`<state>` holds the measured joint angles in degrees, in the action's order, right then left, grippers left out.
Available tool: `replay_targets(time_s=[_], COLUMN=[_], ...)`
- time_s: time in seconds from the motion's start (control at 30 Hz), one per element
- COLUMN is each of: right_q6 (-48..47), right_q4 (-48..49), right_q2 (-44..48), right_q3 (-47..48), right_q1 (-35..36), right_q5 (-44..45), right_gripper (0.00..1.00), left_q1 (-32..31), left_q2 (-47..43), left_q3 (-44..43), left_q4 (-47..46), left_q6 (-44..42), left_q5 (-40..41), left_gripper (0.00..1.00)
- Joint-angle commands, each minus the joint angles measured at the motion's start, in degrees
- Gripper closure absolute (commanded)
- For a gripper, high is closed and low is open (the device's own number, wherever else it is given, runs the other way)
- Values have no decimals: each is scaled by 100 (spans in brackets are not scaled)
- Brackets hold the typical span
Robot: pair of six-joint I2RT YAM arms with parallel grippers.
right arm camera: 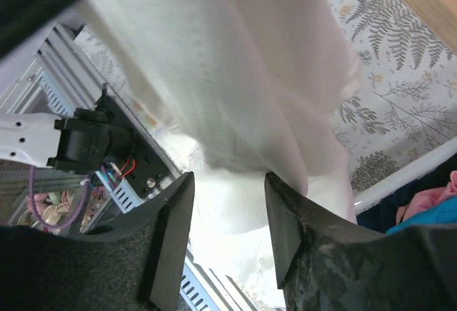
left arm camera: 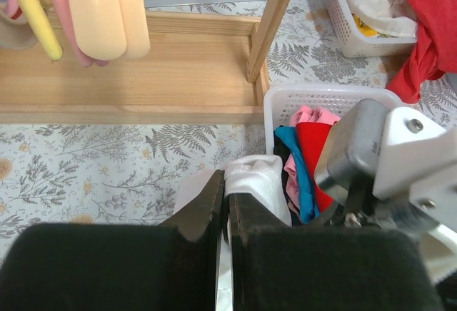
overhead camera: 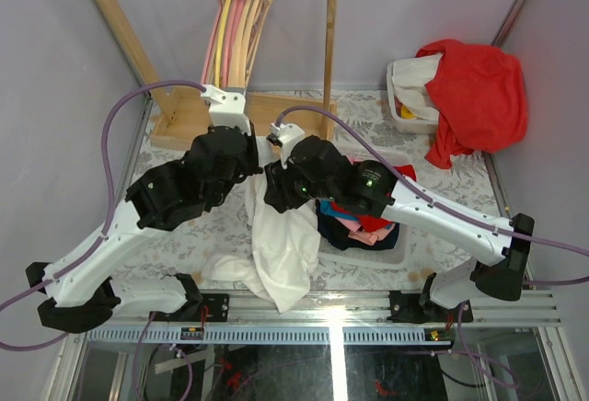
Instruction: Place the t-shirt on the hanger
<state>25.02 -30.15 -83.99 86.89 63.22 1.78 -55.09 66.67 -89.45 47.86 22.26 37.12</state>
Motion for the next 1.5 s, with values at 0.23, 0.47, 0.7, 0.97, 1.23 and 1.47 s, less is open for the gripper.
replay_targets(time_s=[0.23,0.47,0.7,0.97,1.23,1.47], right_q6=[119,-414,-531,-490,-491,-565], right_q4=[597,586,279,97,258,282], right_q2=[-140,-56,-592,-1424,-655,-8], right_q3=[27,567,1434,2202,1372,865], right_q1=[35,18,18,16,13,-56], right_q5=[478,173,161,-79,77,161], right_gripper=[89,85,36,46,62,65], left_q1=[-16,-14,-19,-18,-15,-13], left_q2=[-287,-358,-308,-140,-155,-146], left_q3=[-79,-499,-781,-1326,-1224,-959], left_q4=[1,448,500,705,853,735], left_q6=[99,213,127,17,40,124], left_q5=[276,671,590,639,931,866], left_gripper=[100,100,100,100,100,100])
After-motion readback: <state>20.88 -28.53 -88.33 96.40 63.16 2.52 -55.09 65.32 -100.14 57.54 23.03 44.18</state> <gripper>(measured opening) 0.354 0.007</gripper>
